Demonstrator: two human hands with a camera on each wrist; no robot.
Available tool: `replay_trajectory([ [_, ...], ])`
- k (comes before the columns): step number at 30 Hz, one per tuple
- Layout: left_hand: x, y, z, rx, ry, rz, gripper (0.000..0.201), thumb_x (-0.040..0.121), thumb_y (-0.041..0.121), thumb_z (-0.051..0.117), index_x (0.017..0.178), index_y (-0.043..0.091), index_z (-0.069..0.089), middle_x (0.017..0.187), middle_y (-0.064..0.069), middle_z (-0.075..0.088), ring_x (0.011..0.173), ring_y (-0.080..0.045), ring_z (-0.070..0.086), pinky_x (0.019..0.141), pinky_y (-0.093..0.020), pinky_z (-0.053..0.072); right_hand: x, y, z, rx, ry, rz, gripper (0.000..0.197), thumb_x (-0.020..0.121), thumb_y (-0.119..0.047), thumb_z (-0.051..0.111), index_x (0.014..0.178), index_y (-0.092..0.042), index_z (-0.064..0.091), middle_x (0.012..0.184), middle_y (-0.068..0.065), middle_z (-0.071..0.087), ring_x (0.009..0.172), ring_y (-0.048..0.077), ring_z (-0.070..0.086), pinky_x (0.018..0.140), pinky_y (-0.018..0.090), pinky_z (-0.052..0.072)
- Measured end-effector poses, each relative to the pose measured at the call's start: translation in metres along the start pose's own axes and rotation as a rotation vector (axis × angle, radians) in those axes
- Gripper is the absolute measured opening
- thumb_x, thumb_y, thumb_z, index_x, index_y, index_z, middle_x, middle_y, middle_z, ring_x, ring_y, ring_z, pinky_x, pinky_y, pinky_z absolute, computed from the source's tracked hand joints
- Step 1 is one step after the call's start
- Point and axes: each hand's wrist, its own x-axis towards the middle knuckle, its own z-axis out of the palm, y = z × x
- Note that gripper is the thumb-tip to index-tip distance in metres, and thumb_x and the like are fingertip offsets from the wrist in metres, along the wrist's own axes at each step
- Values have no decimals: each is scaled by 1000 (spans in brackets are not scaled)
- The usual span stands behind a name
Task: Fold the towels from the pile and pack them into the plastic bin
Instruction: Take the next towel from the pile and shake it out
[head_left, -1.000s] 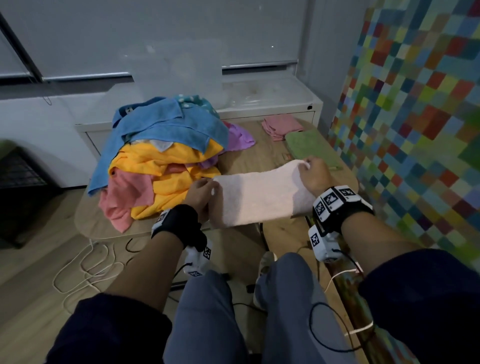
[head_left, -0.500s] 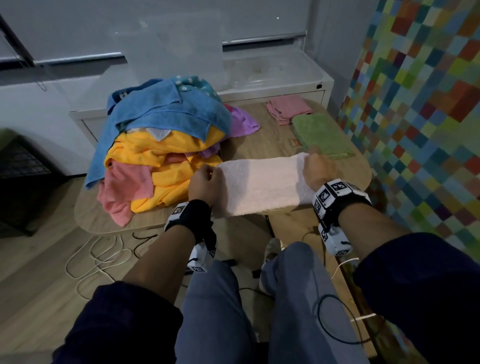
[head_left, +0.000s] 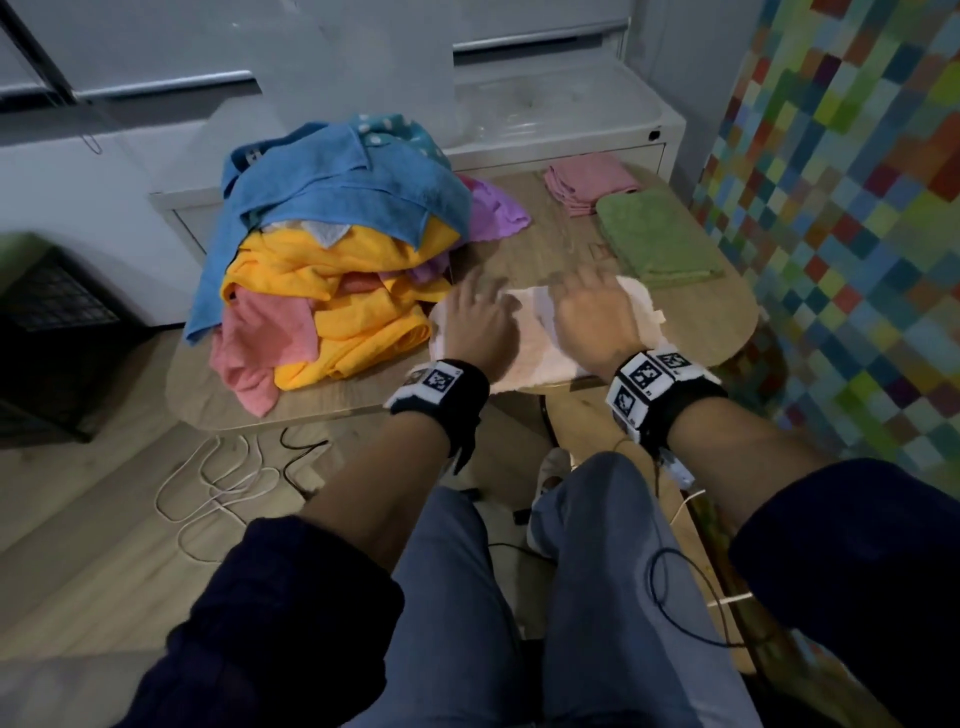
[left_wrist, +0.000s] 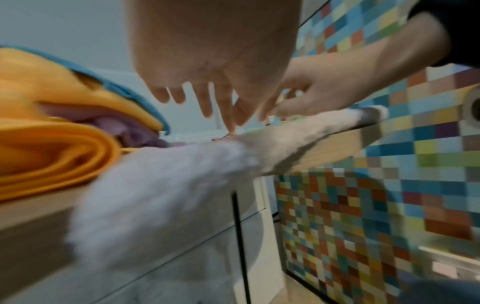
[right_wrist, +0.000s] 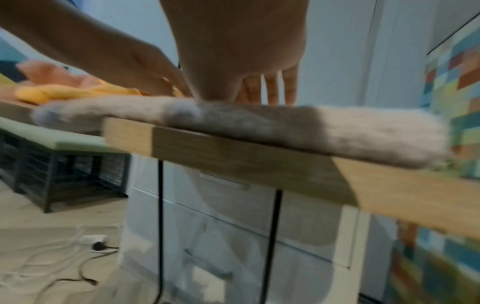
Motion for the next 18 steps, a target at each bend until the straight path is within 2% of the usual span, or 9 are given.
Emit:
replay_trajectory([
  [2, -2, 17, 10, -107, -144, 71, 45, 99, 23, 31, 143, 15, 33, 153, -3, 28, 144, -27, 13, 115, -44, 8, -4, -14, 7, 169, -70, -13, 35, 91, -19, 47, 122, -6, 56, 130, 14, 55, 125, 28, 46, 108, 42, 29],
  [4, -6, 19, 19, -220, -230, 49, 49, 101, 24, 26, 148, 15, 19, 157, -1, 16, 145, -26, 8, 117, -46, 3, -9, -16, 13, 350, -163, 77, 44, 97, -18, 34, 141, -10, 38, 150, 7, 35, 141, 22, 25, 116, 38, 14],
  [6, -10, 11, 25, -211, -233, 36, 50, 102, 30, 22, 150, 18, 13, 159, 1, 8, 146, -23, 2, 117, -44, -1, -14, -11, 17, 385, -224, 121, 48, 101, -25, 26, 148, -15, 25, 157, 0, 19, 146, 17, 11, 118, 37, 5],
  [9, -15, -4, 29, -203, -218, -15, 52, 102, 36, 19, 150, 19, 9, 159, 1, 3, 146, -22, -3, 117, -43, -4, -22, 4, 22, 354, -264, 162, 52, 102, -32, 22, 151, -17, 17, 159, -2, 11, 147, 16, 4, 119, 38, -1],
  [14, -28, -26, 33, -183, -202, -57, 52, 102, 39, 14, 151, 23, 4, 159, 3, -1, 146, -20, -6, 118, -43, -4, -39, 39, 24, 367, -270, 308, 51, 102, -32, 20, 150, -16, 19, 159, 0, 11, 146, 21, 7, 118, 41, 4],
  [16, -30, -29, 33, -197, -221, -64, 53, 101, 40, 13, 151, 23, 2, 159, 3, -4, 146, -20, -8, 117, -43, -4, -43, 46, 16, 330, -212, 345, 48, 101, -30, 26, 145, -13, 31, 154, 10, 23, 141, 30, 22, 113, 45, 19],
  [18, -28, -28, 31, -209, -240, -70, 54, 101, 41, 12, 150, 23, 0, 159, 2, -6, 146, -21, -9, 117, -43, -4, -45, 45, 5, 229, -110, 472, 42, 98, -29, 38, 131, -4, 46, 137, 22, 42, 125, 37, 40, 99, 46, 34],
])
